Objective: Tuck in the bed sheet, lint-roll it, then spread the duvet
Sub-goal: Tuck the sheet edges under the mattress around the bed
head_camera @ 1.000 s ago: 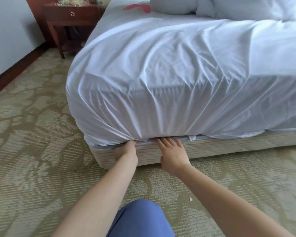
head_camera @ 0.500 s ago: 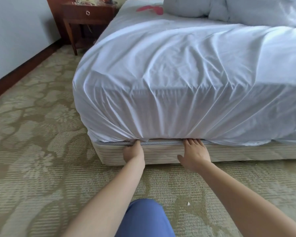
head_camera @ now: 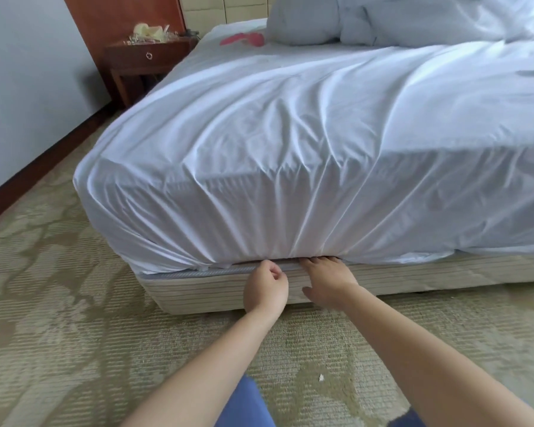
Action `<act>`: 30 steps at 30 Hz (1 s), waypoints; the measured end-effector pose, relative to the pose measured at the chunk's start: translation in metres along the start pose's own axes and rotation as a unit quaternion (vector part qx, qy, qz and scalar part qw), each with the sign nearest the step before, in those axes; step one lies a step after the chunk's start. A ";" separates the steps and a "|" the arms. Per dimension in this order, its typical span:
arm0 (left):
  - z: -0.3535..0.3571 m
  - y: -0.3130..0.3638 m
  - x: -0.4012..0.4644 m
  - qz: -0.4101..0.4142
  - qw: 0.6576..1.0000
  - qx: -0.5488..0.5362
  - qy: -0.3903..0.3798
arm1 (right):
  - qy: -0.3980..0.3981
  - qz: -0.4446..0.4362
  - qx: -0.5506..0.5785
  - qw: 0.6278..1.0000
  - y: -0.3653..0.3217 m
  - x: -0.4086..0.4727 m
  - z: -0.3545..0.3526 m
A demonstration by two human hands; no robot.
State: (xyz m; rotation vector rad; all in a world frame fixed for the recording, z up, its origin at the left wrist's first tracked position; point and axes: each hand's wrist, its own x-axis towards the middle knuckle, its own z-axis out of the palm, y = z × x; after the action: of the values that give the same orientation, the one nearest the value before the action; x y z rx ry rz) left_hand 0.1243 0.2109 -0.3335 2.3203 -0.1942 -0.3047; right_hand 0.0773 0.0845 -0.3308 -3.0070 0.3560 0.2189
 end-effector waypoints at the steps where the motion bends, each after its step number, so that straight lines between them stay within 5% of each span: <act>1: 0.006 0.004 -0.006 0.037 0.999 0.024 0.000 | 0.015 -0.005 0.001 1.000 0.012 -0.009 0.000; 7: 0.039 0.019 -0.015 0.209 0.970 0.122 -0.004 | 0.116 0.034 -0.015 0.993 0.063 -0.051 0.004; 10: 0.044 0.024 -0.011 0.258 0.946 0.197 -0.009 | 0.099 0.046 -0.005 0.994 0.079 -0.052 0.002; 17: 0.052 0.039 -0.020 0.249 0.923 0.286 -0.071 | 0.034 0.030 -0.044 0.998 0.082 -0.043 0.022; 23: 0.068 0.060 -0.021 0.274 0.893 0.340 -0.104 | 0.131 -0.029 0.008 0.991 0.116 -0.054 0.021; 30: 0.092 0.079 -0.015 0.253 0.886 0.382 -0.073 | 0.082 0.015 0.066 0.994 0.122 -0.023 0.006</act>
State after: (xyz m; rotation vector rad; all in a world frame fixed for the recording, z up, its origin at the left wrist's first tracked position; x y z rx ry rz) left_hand 0.0805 0.0969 -0.3365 2.8778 -1.1557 -0.1405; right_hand 0.0256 -0.0279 -0.3439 -2.8972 0.4145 -0.0486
